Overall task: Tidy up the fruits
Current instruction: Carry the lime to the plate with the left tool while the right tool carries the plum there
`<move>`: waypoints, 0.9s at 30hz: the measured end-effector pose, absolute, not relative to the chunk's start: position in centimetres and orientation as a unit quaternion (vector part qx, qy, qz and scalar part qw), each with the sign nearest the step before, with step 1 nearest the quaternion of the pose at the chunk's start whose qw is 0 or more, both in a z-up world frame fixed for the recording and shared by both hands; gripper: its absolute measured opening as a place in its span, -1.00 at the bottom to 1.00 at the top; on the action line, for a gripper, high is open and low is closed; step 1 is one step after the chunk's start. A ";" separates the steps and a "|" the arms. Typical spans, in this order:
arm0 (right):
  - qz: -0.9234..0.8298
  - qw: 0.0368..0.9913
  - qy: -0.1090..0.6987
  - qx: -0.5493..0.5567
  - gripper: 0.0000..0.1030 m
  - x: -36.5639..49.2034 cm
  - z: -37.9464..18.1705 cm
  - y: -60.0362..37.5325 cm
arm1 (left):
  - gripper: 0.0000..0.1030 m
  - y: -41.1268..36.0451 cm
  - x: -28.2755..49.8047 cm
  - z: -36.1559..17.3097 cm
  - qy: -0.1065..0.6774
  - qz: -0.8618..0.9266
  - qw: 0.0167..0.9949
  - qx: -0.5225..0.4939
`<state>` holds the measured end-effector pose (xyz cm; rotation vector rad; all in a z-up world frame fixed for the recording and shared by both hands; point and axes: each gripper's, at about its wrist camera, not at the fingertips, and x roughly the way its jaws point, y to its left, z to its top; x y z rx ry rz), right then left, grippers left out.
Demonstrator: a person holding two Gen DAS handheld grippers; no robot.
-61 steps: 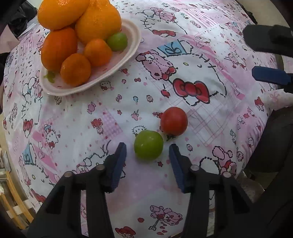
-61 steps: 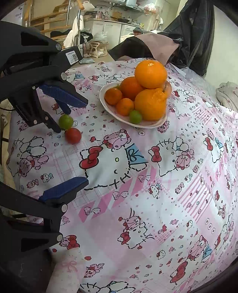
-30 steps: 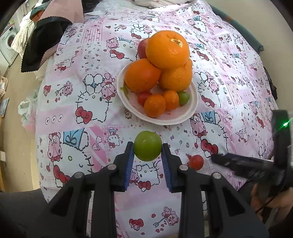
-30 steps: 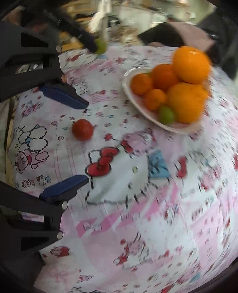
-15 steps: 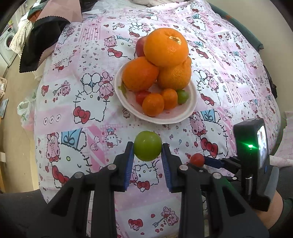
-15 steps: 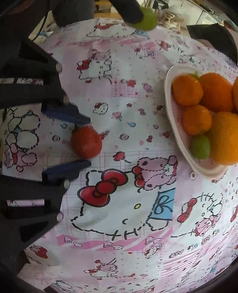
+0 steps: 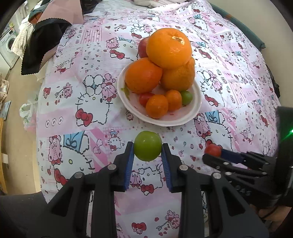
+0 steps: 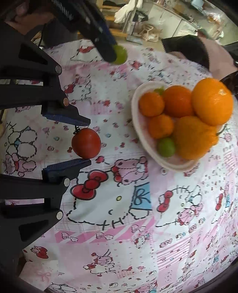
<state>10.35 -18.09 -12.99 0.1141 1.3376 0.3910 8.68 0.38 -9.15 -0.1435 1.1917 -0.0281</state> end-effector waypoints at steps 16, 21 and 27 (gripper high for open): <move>0.212 0.800 0.542 0.146 -0.25 10.8 -8.2 -19.5 | -0.49 0.7 8.5 -9.2 0.543 0.001 0.838 -0.051; 0.215 0.806 0.525 0.169 -0.25 11.2 -7.0 -20.5 | -0.49 1.0 8.5 -8.5 0.528 0.004 0.847 -0.056; 0.218 0.813 0.507 0.184 -0.25 12.3 -5.4 -21.5 | -0.49 1.4 8.7 -7.2 0.504 0.006 0.862 -0.064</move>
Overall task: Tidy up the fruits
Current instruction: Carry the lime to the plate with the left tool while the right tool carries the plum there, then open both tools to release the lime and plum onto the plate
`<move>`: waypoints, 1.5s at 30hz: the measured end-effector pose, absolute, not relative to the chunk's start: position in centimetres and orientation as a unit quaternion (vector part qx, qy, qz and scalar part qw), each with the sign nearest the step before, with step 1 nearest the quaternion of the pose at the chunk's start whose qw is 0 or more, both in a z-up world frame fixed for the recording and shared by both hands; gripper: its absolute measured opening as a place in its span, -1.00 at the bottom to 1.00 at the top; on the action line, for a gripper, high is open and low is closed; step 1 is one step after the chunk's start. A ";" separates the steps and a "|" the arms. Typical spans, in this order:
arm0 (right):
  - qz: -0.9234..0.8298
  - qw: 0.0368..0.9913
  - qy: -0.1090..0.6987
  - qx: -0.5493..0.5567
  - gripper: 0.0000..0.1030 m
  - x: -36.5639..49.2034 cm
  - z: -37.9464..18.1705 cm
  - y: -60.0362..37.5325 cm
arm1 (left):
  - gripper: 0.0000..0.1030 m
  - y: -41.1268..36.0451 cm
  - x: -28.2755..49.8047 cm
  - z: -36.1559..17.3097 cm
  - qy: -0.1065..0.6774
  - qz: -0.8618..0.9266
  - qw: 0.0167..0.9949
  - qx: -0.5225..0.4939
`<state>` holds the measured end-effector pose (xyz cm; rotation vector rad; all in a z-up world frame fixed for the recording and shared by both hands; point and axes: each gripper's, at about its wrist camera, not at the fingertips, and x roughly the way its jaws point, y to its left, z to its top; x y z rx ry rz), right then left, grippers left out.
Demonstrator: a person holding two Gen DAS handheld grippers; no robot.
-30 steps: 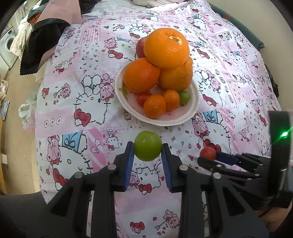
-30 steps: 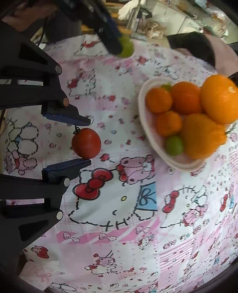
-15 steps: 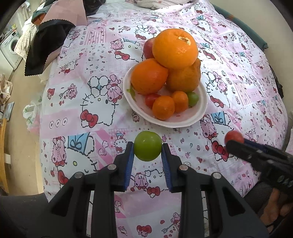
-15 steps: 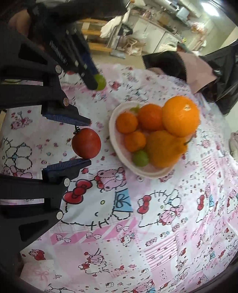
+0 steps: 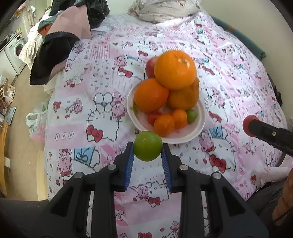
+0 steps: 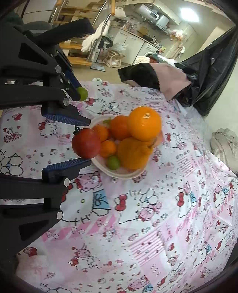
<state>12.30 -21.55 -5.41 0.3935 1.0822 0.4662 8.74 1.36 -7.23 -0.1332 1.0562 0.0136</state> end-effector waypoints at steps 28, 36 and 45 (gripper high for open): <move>0.244 0.752 0.590 0.166 -0.25 21.5 -11.7 -17.6 | -0.49 0.7 17.5 -10.0 0.560 -0.064 0.824 -0.064; 0.221 0.715 0.637 0.185 -0.25 22.2 -15.6 -17.1 | -0.49 -1.1 19.1 -11.9 0.576 -0.078 0.812 -0.054; 0.197 0.702 0.648 0.220 -0.20 22.2 -16.4 -18.5 | -0.46 -1.5 19.7 -12.4 0.571 -0.070 0.816 -0.054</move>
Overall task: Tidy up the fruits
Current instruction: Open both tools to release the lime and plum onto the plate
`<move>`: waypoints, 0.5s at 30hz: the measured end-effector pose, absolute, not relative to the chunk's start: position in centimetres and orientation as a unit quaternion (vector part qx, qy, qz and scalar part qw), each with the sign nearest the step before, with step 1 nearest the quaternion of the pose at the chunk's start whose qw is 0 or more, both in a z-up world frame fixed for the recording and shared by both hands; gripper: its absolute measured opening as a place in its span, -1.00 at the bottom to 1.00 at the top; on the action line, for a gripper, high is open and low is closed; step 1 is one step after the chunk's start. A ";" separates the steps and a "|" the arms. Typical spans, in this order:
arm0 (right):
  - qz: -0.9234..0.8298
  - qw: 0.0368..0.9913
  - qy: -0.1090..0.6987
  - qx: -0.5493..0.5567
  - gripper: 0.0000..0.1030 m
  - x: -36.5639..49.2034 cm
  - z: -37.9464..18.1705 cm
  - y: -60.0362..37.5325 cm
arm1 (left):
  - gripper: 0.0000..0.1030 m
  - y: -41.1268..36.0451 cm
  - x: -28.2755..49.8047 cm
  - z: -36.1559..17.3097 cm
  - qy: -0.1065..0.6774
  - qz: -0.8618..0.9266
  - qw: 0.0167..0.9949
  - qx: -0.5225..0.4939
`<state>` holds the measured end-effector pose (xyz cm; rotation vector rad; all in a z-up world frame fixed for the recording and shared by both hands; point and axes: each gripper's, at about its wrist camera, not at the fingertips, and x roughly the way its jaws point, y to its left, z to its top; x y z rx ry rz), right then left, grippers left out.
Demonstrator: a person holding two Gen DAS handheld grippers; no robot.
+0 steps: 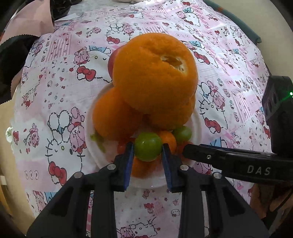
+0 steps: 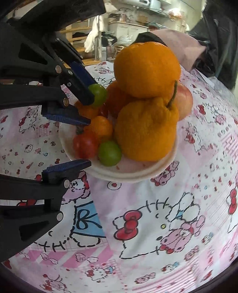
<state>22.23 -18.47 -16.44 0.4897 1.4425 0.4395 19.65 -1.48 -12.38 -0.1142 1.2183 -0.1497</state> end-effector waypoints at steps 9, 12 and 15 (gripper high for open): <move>0.189 0.698 0.646 0.245 0.21 22.3 -16.4 -19.3 | 0.50 -1.3 19.5 -12.4 0.568 -0.054 0.820 -0.047; 0.189 0.699 0.640 0.256 0.43 22.3 -16.0 -19.6 | 0.56 -1.5 19.3 -12.0 0.563 -0.052 0.824 -0.045; 0.190 0.703 0.632 0.265 0.59 22.2 -15.4 -20.0 | 0.56 -1.7 19.1 -11.4 0.557 -0.055 0.828 -0.047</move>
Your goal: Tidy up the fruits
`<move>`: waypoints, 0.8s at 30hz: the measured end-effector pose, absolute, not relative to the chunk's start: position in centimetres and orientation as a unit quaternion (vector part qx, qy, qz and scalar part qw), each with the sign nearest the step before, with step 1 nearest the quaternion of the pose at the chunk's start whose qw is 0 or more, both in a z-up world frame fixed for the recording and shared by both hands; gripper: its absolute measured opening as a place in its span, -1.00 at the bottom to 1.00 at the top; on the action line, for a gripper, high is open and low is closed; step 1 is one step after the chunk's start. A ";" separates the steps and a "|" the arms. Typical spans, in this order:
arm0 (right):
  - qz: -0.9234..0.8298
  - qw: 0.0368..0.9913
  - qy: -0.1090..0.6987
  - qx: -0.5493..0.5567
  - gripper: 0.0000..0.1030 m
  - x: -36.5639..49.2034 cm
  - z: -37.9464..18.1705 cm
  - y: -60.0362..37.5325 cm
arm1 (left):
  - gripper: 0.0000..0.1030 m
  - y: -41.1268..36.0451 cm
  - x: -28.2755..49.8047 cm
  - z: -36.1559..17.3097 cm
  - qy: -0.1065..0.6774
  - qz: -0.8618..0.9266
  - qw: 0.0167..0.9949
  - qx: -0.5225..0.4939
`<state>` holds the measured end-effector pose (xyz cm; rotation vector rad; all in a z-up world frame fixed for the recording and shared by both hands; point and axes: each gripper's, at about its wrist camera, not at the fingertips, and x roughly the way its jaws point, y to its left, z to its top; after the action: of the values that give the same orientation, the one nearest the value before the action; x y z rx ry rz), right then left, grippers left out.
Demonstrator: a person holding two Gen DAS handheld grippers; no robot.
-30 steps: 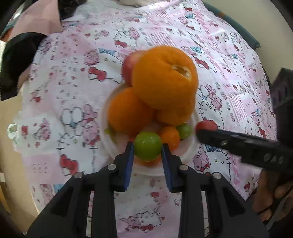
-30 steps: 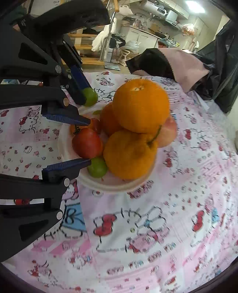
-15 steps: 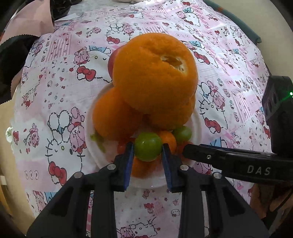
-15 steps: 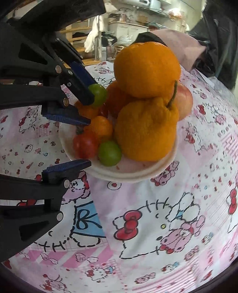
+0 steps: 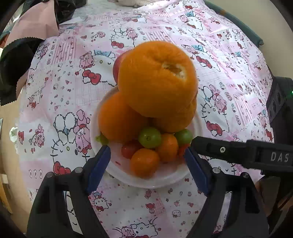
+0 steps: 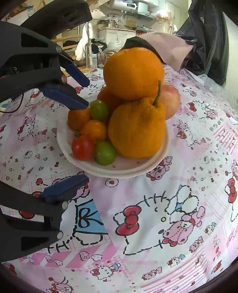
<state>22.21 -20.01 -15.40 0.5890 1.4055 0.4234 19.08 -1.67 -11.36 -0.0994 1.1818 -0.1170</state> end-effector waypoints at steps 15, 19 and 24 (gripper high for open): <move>0.229 0.757 0.549 0.270 0.87 18.5 -7.6 -21.6 | 0.56 -0.4 15.1 -5.2 0.484 -0.028 0.874 -0.034; 0.224 0.783 0.520 0.259 0.87 16.0 -5.7 -22.6 | 0.56 0.4 13.0 -3.4 0.455 -0.012 0.890 -0.033; 0.216 0.812 0.492 0.228 0.87 12.9 -4.0 -23.2 | 0.56 1.6 10.9 -1.8 0.435 -0.005 0.900 -0.035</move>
<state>12.91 -23.19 -4.03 0.4860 1.0502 0.4621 10.89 1.59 -1.81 -0.0715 0.8994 -0.0095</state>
